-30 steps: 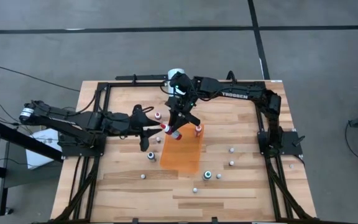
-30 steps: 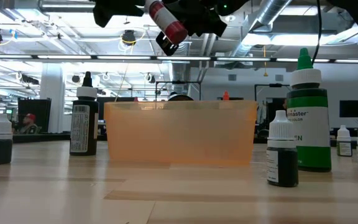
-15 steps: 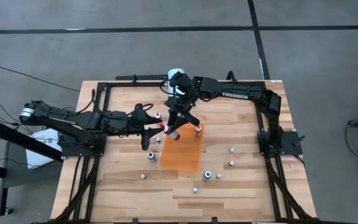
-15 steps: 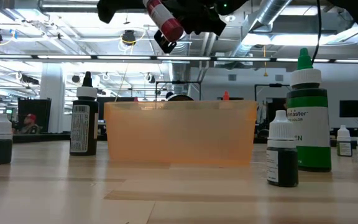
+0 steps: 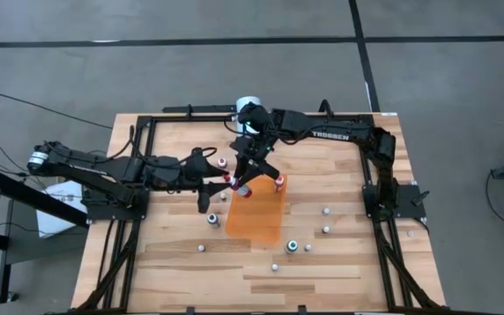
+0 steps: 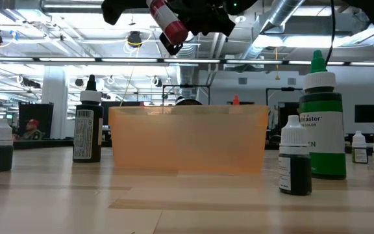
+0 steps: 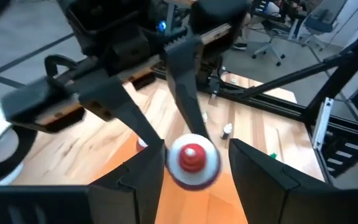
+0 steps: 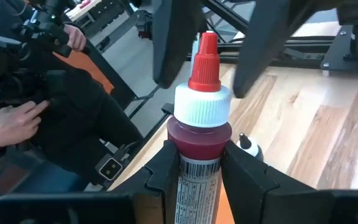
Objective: Pick & Place food coloring
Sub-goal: Put the large red food coloring bottle into the orange bin
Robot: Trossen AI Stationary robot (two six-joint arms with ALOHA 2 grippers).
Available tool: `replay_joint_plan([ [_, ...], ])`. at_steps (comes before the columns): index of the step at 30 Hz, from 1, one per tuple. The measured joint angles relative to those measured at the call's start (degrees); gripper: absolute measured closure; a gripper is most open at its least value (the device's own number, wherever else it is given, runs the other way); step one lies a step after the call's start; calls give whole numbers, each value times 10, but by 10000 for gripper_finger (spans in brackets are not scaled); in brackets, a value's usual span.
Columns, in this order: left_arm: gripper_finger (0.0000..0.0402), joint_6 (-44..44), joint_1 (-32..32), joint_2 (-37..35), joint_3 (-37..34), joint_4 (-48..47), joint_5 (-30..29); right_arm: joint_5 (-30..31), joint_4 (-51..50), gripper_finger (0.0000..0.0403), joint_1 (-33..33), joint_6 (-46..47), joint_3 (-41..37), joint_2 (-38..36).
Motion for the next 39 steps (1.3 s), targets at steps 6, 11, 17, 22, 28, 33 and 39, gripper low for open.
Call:
replay_joint_plan([
  [6,230,-8,1,0,0,-18,7,0,0,305,0,5,0,0],
  [11,230,-10,10,0,0,-17,12,0,4,305,3,7,0,0],
  [17,230,-10,23,0,0,-17,41,8,23,305,8,16,0,0],
  [22,230,-9,32,11,0,-13,54,9,38,305,7,33,0,1],
  [28,230,-5,39,17,0,-6,69,9,39,305,7,38,0,2],
  [33,248,9,40,14,0,-5,69,11,45,305,7,42,0,2],
  [39,295,14,41,14,0,-7,80,11,43,305,7,45,0,2],
])
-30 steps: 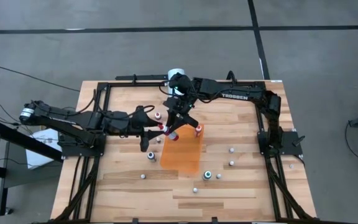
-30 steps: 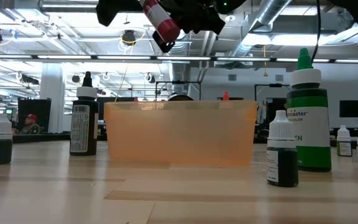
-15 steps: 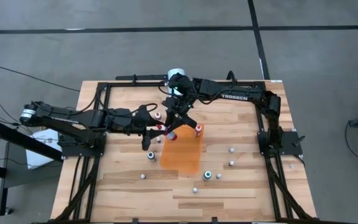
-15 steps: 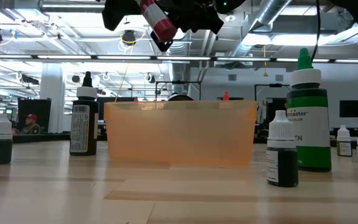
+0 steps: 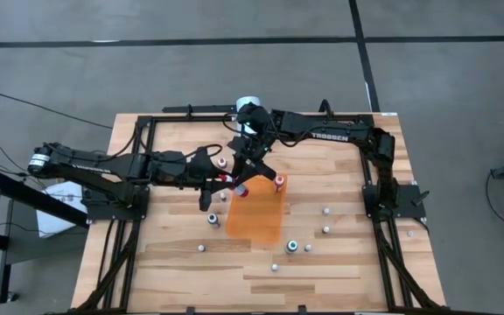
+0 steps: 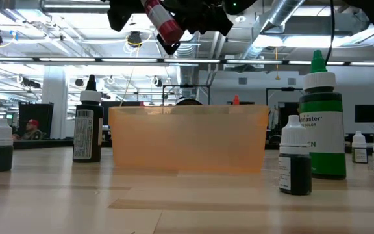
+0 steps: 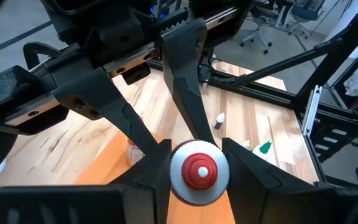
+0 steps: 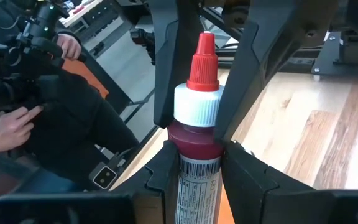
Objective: Pick & Place food coloring
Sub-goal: Put the large red food coloring bottle into the orange bin
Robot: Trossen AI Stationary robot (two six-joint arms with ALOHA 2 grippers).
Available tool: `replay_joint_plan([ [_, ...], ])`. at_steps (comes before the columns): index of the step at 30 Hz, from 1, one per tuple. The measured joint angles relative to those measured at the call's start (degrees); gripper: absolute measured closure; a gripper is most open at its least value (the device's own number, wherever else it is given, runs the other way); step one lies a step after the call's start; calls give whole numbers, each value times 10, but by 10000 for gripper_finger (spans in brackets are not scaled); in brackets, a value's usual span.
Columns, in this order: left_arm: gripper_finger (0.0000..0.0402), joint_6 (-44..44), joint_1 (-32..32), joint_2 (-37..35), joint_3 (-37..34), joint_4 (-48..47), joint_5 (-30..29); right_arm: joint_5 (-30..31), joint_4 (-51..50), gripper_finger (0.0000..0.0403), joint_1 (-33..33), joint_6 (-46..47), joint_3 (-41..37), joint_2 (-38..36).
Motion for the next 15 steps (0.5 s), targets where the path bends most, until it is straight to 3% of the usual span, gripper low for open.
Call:
replay_joint_plan([
  [10,279,0,0,0,0,-1,3,0,-1,304,0,5,0,0],
  [15,293,3,0,1,0,-1,2,-2,-19,294,-12,5,0,0],
])
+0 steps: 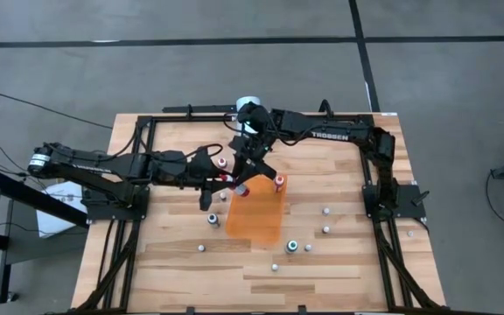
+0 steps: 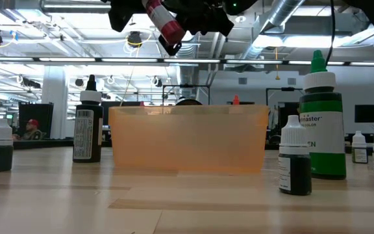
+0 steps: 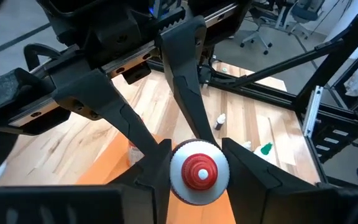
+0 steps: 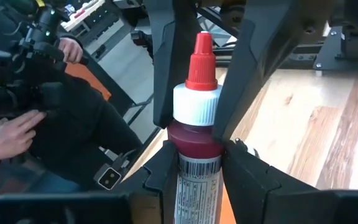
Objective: Pick & Place food coloring
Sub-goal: Put the large red food coloring bottle into the orange bin
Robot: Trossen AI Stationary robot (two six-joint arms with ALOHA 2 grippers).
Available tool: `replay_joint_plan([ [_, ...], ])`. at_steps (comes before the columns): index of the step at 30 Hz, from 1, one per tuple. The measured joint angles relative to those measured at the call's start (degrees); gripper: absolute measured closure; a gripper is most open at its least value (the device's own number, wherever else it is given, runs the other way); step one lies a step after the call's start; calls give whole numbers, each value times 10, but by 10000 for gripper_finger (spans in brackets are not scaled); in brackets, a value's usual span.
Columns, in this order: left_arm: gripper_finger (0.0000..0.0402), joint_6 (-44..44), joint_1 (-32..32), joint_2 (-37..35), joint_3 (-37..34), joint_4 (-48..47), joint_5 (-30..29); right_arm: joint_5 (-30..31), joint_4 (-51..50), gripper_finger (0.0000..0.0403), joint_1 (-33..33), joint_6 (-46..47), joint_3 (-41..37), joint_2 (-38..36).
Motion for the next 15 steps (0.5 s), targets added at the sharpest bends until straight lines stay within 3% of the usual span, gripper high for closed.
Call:
replay_joint_plan([
  [15,292,13,-1,17,-1,28,8,-22,-96,223,-35,-8,1,-2],
])
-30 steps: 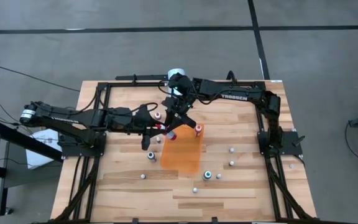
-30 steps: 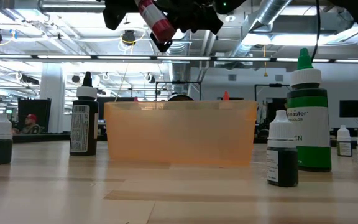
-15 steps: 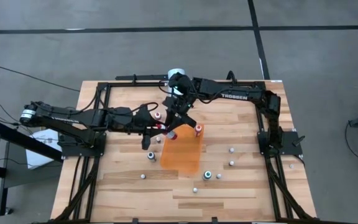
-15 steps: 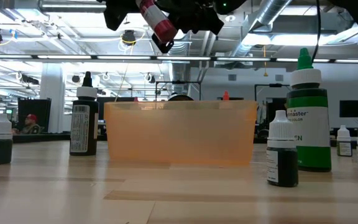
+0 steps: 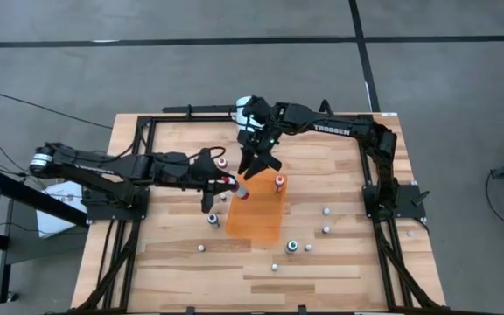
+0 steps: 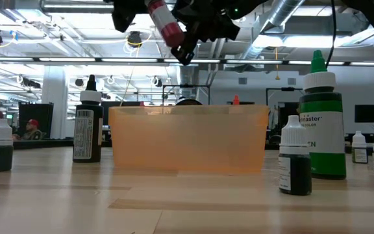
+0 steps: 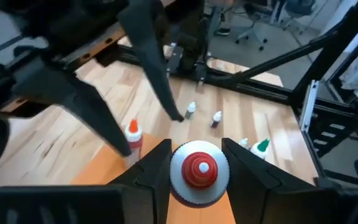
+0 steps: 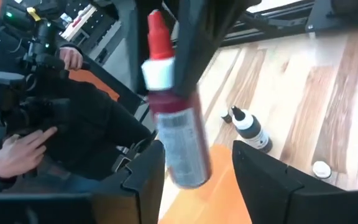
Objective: Pick & Place food coloring
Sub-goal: Put the large red food coloring bottle into the orange bin
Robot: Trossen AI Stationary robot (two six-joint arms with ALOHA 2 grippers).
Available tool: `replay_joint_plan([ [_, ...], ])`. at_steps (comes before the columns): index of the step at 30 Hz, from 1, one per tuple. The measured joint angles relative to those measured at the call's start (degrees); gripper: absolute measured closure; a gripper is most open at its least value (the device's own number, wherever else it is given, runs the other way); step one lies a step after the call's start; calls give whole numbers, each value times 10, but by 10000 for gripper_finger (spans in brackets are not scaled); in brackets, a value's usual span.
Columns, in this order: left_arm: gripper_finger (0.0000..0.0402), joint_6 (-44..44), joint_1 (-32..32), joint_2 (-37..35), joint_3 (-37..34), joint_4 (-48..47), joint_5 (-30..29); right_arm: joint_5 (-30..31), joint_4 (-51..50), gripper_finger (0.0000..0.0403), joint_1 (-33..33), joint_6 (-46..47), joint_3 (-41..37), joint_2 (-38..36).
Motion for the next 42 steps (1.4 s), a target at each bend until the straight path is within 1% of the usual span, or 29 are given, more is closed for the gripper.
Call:
replay_joint_plan([
  [5,280,21,-3,51,17,4,6,0,-35,218,-19,-5,0,-10],
  [10,286,54,-3,107,67,-38,6,5,-119,222,-54,-66,0,-39],
  [15,287,102,3,164,111,-38,-11,9,-192,233,-92,-125,0,-76],
  [18,284,110,15,192,121,-40,-12,9,-227,237,-115,-153,0,-97],
  [21,285,119,27,222,125,-37,-27,10,-260,240,-140,-171,0,-111],
  [28,284,135,48,307,159,-35,-30,9,-287,241,-187,-187,-1,-121],
  [32,285,143,56,357,193,-48,-30,9,-289,243,-195,-197,-1,-123],
  [35,285,151,59,381,214,-49,-35,9,-291,243,-199,-202,-1,-123],
  [38,283,156,63,398,229,-65,-53,10,-293,242,-202,-207,-1,-123],
  [42,281,153,70,410,230,-70,-47,11,-294,241,-207,-215,-1,-123],
])
